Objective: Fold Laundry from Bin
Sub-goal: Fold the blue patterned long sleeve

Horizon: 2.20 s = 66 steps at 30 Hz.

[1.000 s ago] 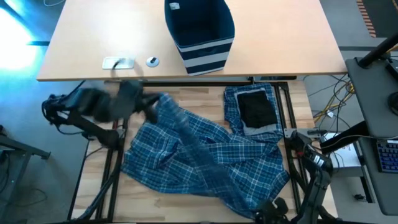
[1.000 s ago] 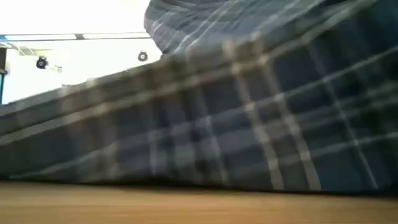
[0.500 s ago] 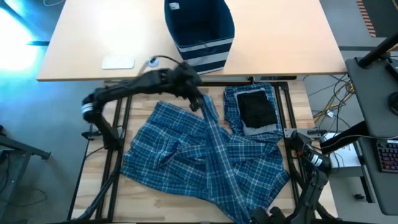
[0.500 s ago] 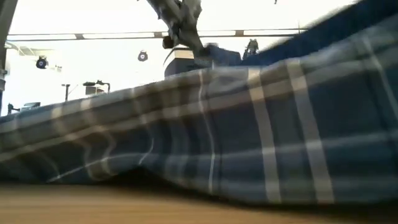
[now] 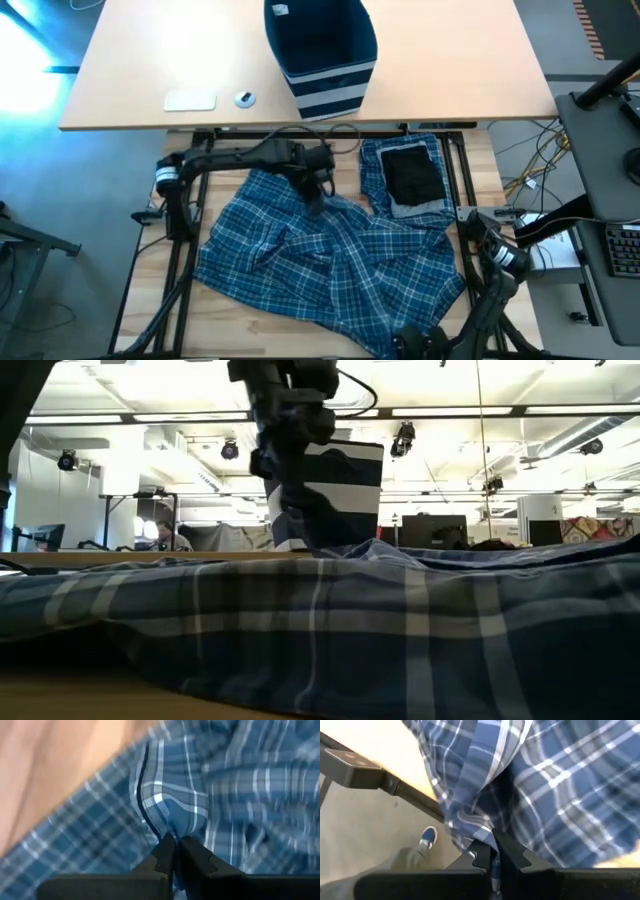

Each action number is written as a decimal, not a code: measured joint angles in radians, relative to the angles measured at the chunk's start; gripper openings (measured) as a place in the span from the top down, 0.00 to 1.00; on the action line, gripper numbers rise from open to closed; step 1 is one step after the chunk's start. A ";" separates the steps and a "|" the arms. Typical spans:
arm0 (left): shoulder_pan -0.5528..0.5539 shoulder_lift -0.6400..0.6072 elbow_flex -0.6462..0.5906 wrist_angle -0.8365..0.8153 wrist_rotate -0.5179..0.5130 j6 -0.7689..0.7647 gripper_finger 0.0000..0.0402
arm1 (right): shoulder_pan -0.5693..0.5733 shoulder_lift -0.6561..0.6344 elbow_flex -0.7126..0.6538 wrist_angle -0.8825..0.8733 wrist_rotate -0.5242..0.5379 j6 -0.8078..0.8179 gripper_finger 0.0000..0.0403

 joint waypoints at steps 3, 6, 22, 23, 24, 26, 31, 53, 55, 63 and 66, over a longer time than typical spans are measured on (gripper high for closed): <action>-0.010 -0.011 0.000 -0.094 0.000 0.015 0.91 | 0.002 0.000 -0.049 0.090 -0.032 0.003 0.98; -0.026 -0.041 -0.005 -0.174 -0.005 0.031 0.79 | 0.006 0.001 -0.099 0.160 -0.087 0.020 0.98; -0.495 -0.652 -0.581 -0.172 -0.052 -0.396 0.39 | 0.022 0.002 -0.122 0.136 -0.246 -0.206 0.83; -0.518 -0.680 -0.618 -0.170 -0.061 -0.431 0.39 | 0.022 0.002 -0.111 0.121 -0.262 -0.236 0.79; -0.535 -0.705 -0.654 -0.166 -0.064 -0.453 0.40 | 0.022 0.002 -0.096 0.102 -0.273 -0.262 0.74; -0.564 -0.747 -0.720 -0.157 -0.062 -0.461 0.41 | 0.022 0.002 -0.057 0.063 -0.298 -0.306 0.65; -0.627 -0.781 -0.856 -0.114 -0.045 -0.349 0.44 | 0.022 0.000 0.077 -0.018 -0.321 -0.401 0.46; -0.989 -0.463 -0.988 0.283 -0.164 -0.323 0.59 | -0.188 -0.002 0.263 -0.192 -0.128 -0.619 0.37; -0.992 -0.439 -0.990 0.291 -0.194 -0.327 0.59 | -0.194 -0.002 0.263 -0.192 -0.129 -0.638 0.37; -0.991 -0.413 -0.968 0.340 -0.197 -0.347 0.81 | -0.199 -0.002 0.263 -0.192 -0.130 -0.649 0.37; -0.991 -0.436 -0.958 0.338 -0.184 -0.362 0.97 | -0.202 -0.002 0.263 -0.192 -0.130 -0.668 0.37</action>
